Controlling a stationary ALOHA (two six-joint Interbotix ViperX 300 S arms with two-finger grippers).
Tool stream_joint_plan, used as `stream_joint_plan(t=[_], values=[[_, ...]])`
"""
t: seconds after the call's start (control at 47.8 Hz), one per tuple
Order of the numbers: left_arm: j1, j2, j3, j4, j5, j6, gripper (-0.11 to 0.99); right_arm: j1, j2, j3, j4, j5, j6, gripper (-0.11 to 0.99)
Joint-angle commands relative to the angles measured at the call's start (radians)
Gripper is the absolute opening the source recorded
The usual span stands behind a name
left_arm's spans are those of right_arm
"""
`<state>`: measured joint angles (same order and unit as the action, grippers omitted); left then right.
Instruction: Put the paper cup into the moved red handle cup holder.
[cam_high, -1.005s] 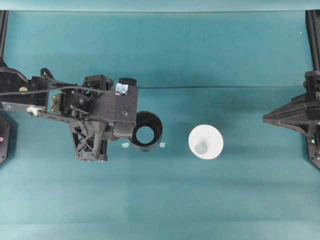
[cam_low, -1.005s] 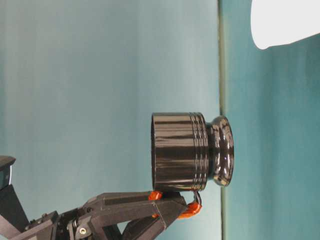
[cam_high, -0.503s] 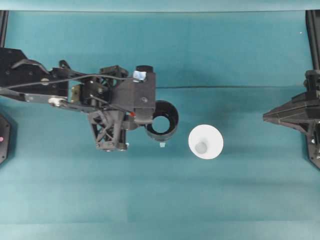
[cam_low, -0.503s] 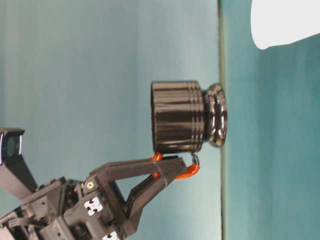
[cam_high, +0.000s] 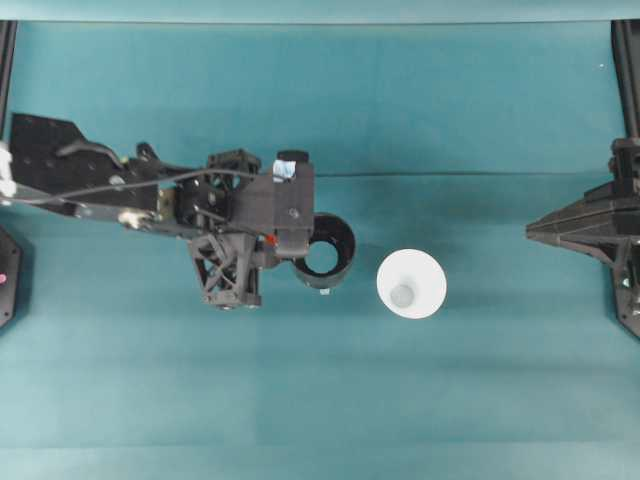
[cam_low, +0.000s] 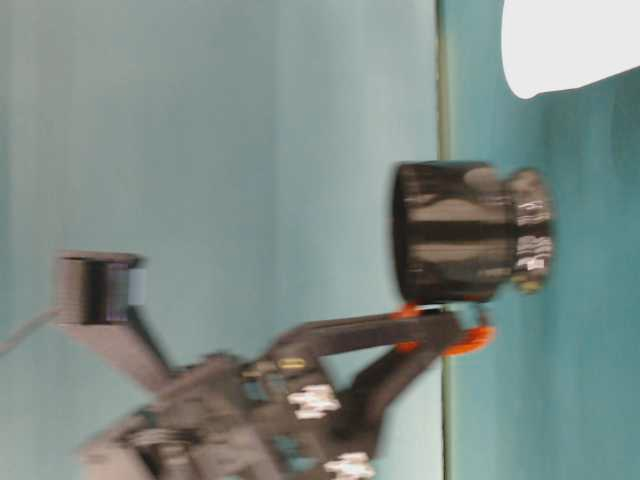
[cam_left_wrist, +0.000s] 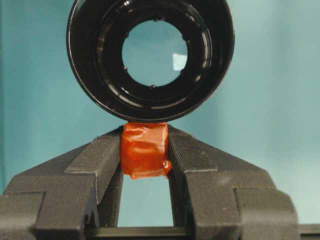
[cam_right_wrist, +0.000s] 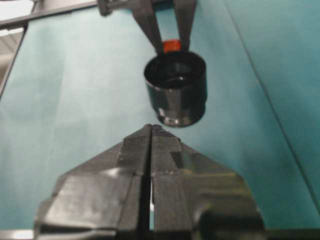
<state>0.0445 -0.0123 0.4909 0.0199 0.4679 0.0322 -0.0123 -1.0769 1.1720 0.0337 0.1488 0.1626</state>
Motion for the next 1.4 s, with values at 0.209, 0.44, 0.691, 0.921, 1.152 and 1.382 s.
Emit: stream_joint_plan(t=[0.209,0.44,0.691,0.921,1.152,1.382], values=[[-0.011,0.031,0.043,0.002,-0.095,0.0,0.28,-0.003,0.006,-0.008,0.002,-0.003,0.006,-0.1],[-0.038,0.067,0.069,0.003,-0.169,0.0,0.28,-0.003,0.006,-0.008,0.002,-0.005,0.006,-0.1],[-0.038,0.087,0.061,0.003,-0.176,0.002,0.28,-0.003,0.006,-0.008,0.002,-0.003,0.008,-0.1],[-0.037,0.091,0.072,0.003,-0.176,0.006,0.28,-0.003,0.006,-0.008,0.002,-0.003,0.008,-0.1],[-0.037,0.1,0.066,0.003,-0.178,0.003,0.28,-0.003,0.005,-0.006,0.002,-0.003,0.008,-0.1],[-0.035,0.1,0.069,0.002,-0.196,0.005,0.28,-0.003,0.006,-0.008,0.002,-0.003,0.009,-0.1]])
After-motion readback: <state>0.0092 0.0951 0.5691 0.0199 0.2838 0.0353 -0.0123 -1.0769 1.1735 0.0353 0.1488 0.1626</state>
